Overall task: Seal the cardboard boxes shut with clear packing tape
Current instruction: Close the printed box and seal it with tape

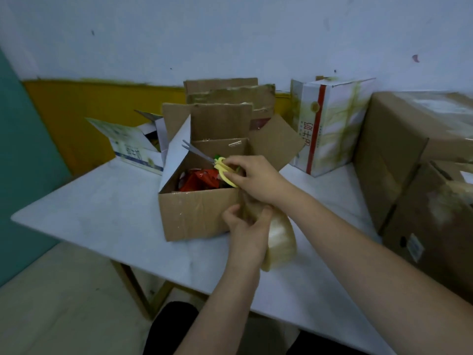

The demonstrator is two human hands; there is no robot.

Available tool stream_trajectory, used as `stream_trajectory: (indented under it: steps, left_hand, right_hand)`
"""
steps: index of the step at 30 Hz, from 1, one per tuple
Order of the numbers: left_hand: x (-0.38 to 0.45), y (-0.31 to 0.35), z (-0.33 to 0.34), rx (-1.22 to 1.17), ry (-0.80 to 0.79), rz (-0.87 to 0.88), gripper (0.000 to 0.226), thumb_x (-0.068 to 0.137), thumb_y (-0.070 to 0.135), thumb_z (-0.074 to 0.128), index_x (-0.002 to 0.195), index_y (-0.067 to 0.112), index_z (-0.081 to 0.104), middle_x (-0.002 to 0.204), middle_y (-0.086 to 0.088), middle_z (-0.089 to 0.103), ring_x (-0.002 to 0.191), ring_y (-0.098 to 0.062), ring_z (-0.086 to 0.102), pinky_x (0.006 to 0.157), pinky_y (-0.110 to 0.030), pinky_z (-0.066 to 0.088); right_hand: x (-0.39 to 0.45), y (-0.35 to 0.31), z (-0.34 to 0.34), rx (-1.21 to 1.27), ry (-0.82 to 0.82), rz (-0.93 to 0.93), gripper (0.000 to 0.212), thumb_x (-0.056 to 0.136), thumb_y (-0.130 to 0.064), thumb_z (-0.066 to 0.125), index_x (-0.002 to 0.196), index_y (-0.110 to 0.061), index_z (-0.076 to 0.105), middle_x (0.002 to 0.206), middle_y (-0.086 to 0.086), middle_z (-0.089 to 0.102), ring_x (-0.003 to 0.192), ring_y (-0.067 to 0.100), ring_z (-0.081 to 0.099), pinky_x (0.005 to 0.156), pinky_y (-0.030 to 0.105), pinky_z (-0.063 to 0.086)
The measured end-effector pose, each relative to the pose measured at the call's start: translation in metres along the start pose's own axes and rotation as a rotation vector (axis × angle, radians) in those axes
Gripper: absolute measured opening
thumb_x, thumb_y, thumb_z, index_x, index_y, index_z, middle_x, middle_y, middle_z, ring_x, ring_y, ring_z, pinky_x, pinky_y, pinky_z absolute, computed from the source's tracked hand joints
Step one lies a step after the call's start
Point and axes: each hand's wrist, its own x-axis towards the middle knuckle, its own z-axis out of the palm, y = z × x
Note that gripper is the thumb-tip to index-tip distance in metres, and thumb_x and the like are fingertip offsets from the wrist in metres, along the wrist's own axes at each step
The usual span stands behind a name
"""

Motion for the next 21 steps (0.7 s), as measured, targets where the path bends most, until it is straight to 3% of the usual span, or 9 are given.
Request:
stream_trajectory:
  steps: [3,7,11,17,21]
  left_hand:
    - [0.001,-0.005,0.005,0.031,-0.046,-0.018,0.063,0.094,0.038,0.064,0.143,0.030,0.026,0.129,-0.001,0.053,0.111,-0.020,0.057,0.096,-0.041,0.051]
    - [0.006,-0.004,0.002,0.050,-0.088,-0.005,0.049,0.090,0.041,0.063,0.132,0.037,0.037,0.121,0.000,0.062,0.108,-0.023,0.063,0.094,-0.046,0.055]
    - [0.006,0.000,0.001,0.079,-0.086,0.033,0.054,0.067,0.055,0.063,0.117,0.038,0.050,0.116,0.001,0.066,0.106,-0.022,0.067,0.095,-0.050,0.055]
    - [0.002,-0.008,0.008,0.068,-0.047,0.103,0.026,0.093,0.030,0.062,0.118,0.028,0.055,0.109,0.008,0.066,0.103,-0.012,0.063,0.091,-0.037,0.054]
    - [-0.005,-0.008,0.008,0.046,-0.046,0.049,0.018,0.095,0.033,0.060,0.113,0.033,0.056,0.109,0.005,0.067,0.104,-0.016,0.063,0.095,-0.043,0.054]
  right_hand:
    - [0.006,0.007,0.006,0.015,-0.038,0.012,0.030,0.099,-0.030,0.058,0.123,-0.017,0.067,0.106,-0.002,0.071,0.087,0.008,0.059,0.067,0.013,0.038]
    - [0.009,0.012,0.012,0.008,-0.061,0.005,0.032,0.099,-0.034,0.056,0.126,-0.019,0.066,0.106,-0.002,0.071,0.088,0.010,0.062,0.070,0.025,0.046]
    - [0.012,0.014,0.014,0.010,-0.067,0.011,0.033,0.099,-0.036,0.055,0.127,-0.021,0.065,0.106,-0.003,0.071,0.088,0.009,0.063,0.070,0.029,0.049]
    - [0.010,0.015,0.017,-0.004,-0.059,0.000,0.036,0.099,-0.039,0.056,0.130,-0.023,0.064,0.108,-0.004,0.071,0.086,0.005,0.061,0.066,0.019,0.039]
    - [0.008,0.013,0.016,0.009,-0.049,0.017,0.036,0.098,-0.042,0.054,0.128,-0.026,0.063,0.107,-0.007,0.071,0.087,0.004,0.062,0.067,0.022,0.043]
